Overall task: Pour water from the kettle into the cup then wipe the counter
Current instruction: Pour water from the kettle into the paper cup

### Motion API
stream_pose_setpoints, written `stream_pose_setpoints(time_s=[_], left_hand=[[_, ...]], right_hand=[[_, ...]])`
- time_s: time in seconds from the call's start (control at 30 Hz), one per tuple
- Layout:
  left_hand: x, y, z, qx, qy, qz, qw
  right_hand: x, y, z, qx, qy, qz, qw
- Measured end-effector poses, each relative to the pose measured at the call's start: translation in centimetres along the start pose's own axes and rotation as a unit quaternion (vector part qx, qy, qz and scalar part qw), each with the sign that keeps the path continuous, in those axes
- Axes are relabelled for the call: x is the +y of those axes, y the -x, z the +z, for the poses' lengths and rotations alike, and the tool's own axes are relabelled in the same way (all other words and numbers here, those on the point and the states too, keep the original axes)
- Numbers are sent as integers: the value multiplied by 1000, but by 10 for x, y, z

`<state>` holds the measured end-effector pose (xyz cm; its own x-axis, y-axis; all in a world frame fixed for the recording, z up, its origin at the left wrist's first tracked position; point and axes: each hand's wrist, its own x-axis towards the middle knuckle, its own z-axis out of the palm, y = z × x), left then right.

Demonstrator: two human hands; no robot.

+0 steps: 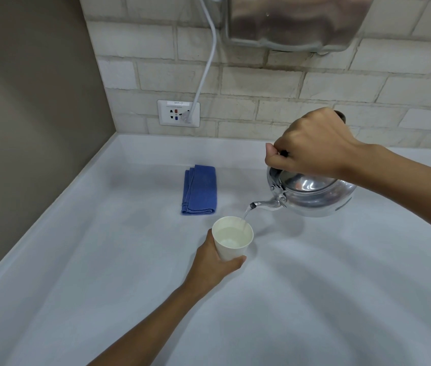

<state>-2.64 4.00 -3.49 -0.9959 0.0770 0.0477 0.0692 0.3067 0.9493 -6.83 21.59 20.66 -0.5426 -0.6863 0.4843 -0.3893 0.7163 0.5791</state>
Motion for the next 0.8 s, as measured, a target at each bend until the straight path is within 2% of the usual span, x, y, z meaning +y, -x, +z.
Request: stream_pose_setpoints(time_s=[0.53, 0.8], left_hand=[[0, 0, 0, -4, 3, -2, 1000], [2, 1, 0, 0, 1, -1, 1000]], right_hand=[[-3, 2, 8, 1, 0, -9, 1000], [-4, 15, 32, 6, -85, 59, 995]])
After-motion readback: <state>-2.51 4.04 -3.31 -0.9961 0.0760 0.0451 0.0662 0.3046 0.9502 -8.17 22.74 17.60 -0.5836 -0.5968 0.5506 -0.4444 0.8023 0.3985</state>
